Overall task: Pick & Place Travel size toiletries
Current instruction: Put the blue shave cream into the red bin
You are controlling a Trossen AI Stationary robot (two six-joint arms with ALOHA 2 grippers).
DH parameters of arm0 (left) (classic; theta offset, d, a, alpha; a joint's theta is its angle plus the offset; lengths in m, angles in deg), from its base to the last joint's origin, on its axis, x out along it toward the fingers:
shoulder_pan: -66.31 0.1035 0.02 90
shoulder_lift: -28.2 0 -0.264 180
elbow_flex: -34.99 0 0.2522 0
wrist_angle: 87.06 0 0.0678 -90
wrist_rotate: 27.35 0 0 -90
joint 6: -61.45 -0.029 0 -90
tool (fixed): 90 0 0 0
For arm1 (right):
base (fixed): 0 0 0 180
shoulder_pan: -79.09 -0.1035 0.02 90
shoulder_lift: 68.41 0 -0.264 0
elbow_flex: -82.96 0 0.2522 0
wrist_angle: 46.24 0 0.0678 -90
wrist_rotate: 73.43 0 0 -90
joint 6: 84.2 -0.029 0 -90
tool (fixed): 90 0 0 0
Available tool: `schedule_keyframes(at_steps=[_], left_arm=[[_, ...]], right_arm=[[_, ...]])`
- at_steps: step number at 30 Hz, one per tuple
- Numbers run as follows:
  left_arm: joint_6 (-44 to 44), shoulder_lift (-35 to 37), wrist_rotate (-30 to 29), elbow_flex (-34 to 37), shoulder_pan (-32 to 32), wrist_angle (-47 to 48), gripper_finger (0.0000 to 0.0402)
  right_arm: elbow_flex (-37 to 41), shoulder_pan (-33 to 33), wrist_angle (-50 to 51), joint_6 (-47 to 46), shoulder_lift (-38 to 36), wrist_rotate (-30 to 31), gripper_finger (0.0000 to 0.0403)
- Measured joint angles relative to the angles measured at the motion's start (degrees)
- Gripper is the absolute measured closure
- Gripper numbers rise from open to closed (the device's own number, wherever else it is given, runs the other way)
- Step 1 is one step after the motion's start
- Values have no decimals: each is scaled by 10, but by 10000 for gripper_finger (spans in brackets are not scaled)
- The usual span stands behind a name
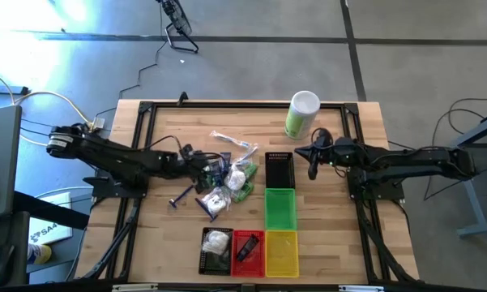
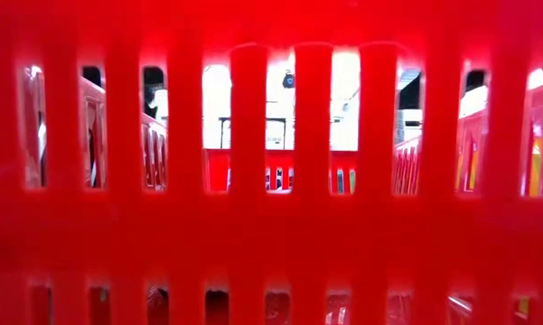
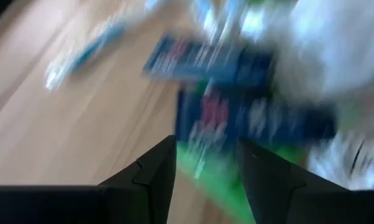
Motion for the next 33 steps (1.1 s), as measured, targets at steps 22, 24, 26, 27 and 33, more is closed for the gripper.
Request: schedule_keyframes(at_steps=[22, 24, 26, 27, 33], left_arm=[[54, 7, 209, -65, 153, 412, 240], [37, 7, 222, -60, 178, 413, 240], [20, 7, 235, -56, 199, 413, 240], [13, 7, 242, -54, 209, 413, 240], [-18, 7, 290, -16, 243, 386, 240]], right_arm=[[0, 0, 8, -48, 0, -46, 399], [0, -1, 8, -51, 0, -50, 399], [0, 0, 8, -51, 0, -49, 399], [0, 0, 8, -51, 0, -49, 399], [0, -1, 8, -51, 0, -48, 399]])
